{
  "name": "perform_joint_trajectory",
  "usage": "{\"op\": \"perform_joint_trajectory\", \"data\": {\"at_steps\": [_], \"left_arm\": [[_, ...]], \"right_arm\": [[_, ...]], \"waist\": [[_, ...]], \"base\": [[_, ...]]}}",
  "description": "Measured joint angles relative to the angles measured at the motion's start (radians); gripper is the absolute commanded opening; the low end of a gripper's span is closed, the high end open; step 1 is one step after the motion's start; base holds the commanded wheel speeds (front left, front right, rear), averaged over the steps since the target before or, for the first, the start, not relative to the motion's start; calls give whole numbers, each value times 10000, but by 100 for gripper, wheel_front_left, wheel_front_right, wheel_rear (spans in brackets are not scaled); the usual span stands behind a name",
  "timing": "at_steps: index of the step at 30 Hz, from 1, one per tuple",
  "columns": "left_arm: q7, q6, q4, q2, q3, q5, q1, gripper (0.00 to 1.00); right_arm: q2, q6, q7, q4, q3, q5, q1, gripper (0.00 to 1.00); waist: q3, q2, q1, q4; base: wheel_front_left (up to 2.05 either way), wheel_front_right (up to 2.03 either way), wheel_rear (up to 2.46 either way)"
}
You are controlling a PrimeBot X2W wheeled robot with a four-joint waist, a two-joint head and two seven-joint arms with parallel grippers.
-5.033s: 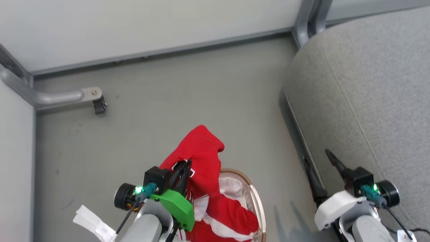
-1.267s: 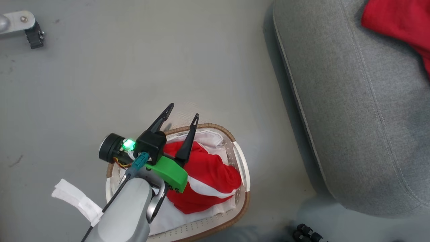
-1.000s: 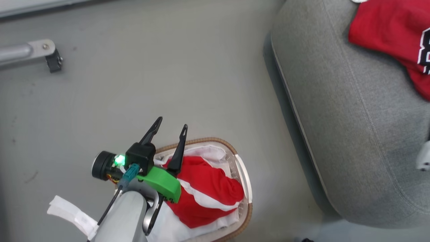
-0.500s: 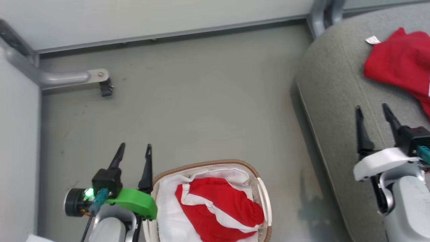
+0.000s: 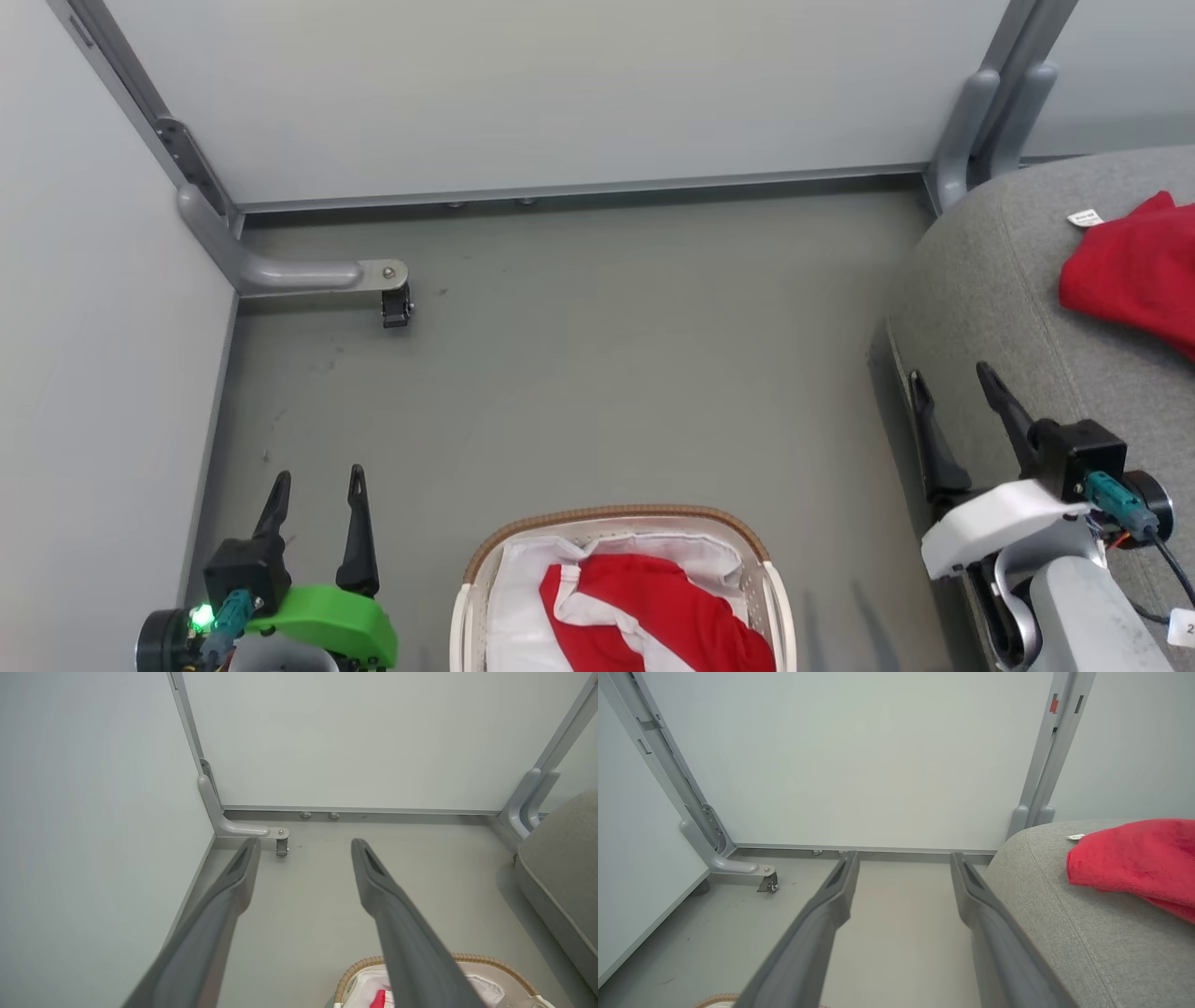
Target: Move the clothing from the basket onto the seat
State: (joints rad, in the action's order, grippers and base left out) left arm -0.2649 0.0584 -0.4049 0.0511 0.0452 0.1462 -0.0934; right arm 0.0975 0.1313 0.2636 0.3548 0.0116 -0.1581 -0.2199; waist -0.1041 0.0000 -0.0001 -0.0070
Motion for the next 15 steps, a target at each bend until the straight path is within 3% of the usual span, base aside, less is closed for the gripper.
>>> {"op": "perform_joint_trajectory", "data": {"at_steps": [8,15], "left_arm": [[0,-50,-12,-2,134,401,635,100],[0,123,-186,-6,566,612,622,100]], "right_arm": [[-35,0,0,234,-2,-15,828,100],[17,0,0,249,-88,-19,848,100]], "waist": [[745,0,0,137],[686,0,0,8]], "base": [[0,0,0],[0,0,0]]}}
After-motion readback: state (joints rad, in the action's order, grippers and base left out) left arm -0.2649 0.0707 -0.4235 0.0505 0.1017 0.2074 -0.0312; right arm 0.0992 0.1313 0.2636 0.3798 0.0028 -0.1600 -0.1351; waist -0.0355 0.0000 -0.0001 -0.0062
